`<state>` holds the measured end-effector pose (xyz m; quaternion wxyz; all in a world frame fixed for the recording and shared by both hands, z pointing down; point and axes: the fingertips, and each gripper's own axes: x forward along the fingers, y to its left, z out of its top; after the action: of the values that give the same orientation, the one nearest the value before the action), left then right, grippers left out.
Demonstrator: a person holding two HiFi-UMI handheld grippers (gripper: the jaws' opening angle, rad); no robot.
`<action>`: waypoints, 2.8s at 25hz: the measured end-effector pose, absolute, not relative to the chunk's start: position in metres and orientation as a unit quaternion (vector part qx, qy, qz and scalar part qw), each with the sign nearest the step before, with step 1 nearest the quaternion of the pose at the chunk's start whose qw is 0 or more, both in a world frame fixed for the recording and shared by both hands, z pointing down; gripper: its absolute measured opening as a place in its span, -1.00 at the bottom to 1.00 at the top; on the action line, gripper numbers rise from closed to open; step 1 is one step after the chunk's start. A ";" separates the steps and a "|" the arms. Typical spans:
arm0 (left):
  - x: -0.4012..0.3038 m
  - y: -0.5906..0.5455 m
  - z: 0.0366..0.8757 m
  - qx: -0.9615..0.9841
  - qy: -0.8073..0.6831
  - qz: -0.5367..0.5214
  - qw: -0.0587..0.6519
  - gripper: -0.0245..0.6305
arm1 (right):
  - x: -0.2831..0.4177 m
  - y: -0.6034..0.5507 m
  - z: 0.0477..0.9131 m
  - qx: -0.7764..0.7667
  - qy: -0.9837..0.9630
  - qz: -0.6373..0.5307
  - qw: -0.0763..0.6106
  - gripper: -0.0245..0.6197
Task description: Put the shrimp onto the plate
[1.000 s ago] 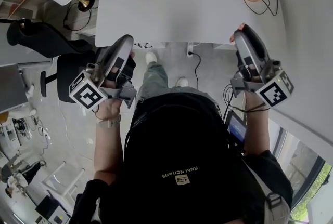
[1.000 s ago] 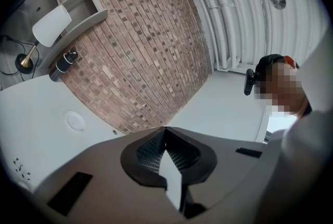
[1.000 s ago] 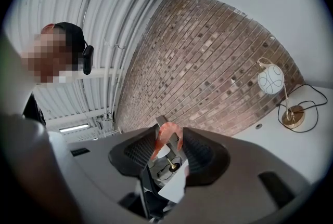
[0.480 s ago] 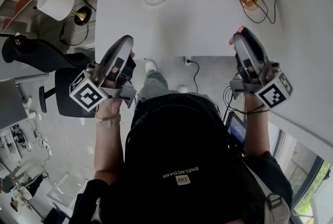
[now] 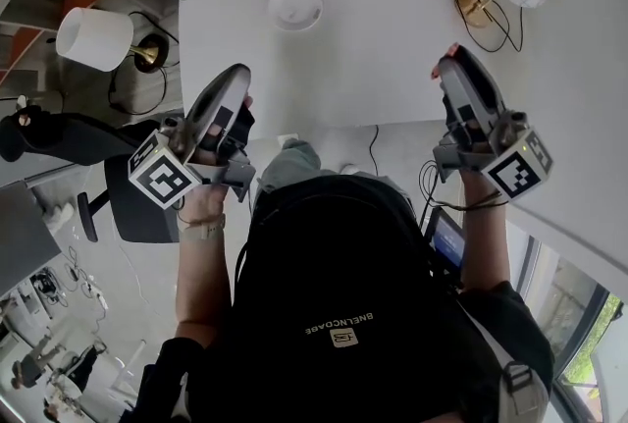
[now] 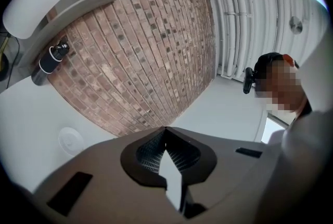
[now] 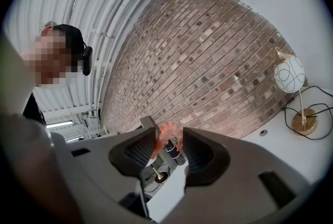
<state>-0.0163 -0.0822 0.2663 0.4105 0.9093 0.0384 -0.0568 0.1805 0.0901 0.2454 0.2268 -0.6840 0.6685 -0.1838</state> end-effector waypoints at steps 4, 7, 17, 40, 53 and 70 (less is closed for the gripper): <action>-0.015 -0.108 0.270 0.906 0.047 -0.048 0.419 -0.95 | 0.179 0.063 0.245 -0.691 0.662 -0.186 0.224 -0.40; -0.012 -0.108 0.265 0.904 0.062 -0.045 0.420 -0.95 | 0.178 0.055 0.242 -0.692 0.660 -0.187 0.224 -0.40; -0.026 -0.180 0.283 0.892 0.075 -0.027 0.445 -0.95 | 0.163 -0.028 0.246 -0.700 0.653 -0.201 0.207 -0.40; -0.014 -0.189 0.295 0.888 -0.024 -0.037 0.458 -0.95 | 0.212 -0.079 0.253 -0.646 0.704 -0.233 0.184 -0.40; -0.023 -0.173 0.304 0.876 -0.094 -0.058 0.469 -0.95 | 0.221 -0.117 0.286 -0.598 0.742 -0.266 0.144 -0.40; -0.085 -0.162 0.320 0.851 -0.208 -0.068 0.478 -0.95 | 0.207 -0.183 0.388 -0.541 0.767 -0.344 0.033 -0.40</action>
<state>-0.0855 -0.1621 0.3199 0.4778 0.8508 -0.2082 -0.0677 0.2066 -0.1834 0.3875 0.0330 -0.5411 0.7665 -0.3443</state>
